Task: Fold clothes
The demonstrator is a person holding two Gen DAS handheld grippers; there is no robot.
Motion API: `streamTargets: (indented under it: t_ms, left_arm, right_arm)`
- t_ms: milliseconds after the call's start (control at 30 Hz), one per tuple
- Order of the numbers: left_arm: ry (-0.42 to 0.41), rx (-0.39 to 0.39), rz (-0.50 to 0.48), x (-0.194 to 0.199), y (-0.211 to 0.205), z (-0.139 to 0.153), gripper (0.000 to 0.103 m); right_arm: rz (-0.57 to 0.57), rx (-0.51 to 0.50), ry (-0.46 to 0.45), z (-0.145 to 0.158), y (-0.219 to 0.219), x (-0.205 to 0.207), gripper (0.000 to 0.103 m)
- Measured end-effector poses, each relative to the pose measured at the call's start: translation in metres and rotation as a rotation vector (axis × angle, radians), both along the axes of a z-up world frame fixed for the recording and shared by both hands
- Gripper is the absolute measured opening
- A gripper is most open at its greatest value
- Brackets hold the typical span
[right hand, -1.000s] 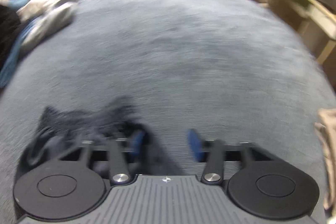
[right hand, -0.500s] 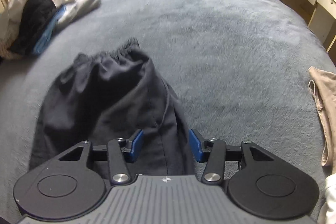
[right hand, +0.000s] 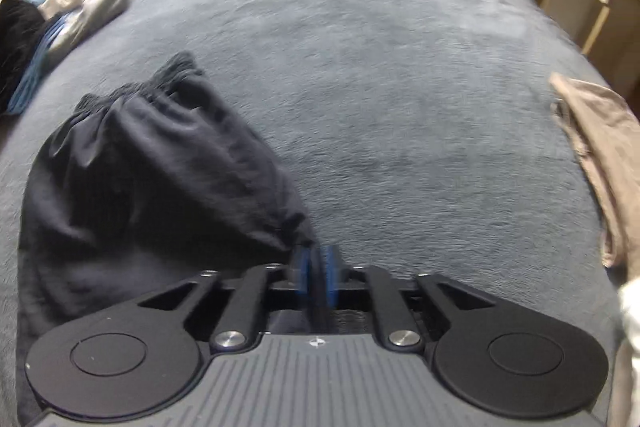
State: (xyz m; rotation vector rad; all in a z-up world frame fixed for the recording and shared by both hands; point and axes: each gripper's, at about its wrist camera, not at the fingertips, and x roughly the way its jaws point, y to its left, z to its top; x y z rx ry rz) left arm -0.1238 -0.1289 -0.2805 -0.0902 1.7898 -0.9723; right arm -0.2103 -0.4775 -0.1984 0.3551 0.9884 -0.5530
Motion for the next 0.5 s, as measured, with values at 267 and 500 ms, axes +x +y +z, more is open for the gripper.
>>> streamTargets:
  t_ms: [267, 500]
  left_arm:
    - [0.029, -0.015, 0.037, -0.005, 0.003, -0.002, 0.035]
    - [0.014, -0.027, 0.017, -0.013, 0.017, 0.005, 0.039]
  right_arm:
    - [0.124, 0.211, -0.159, 0.039, 0.014, -0.071, 0.029]
    - [0.049, 0.136, 0.164, -0.017, 0.029, -0.105, 0.028]
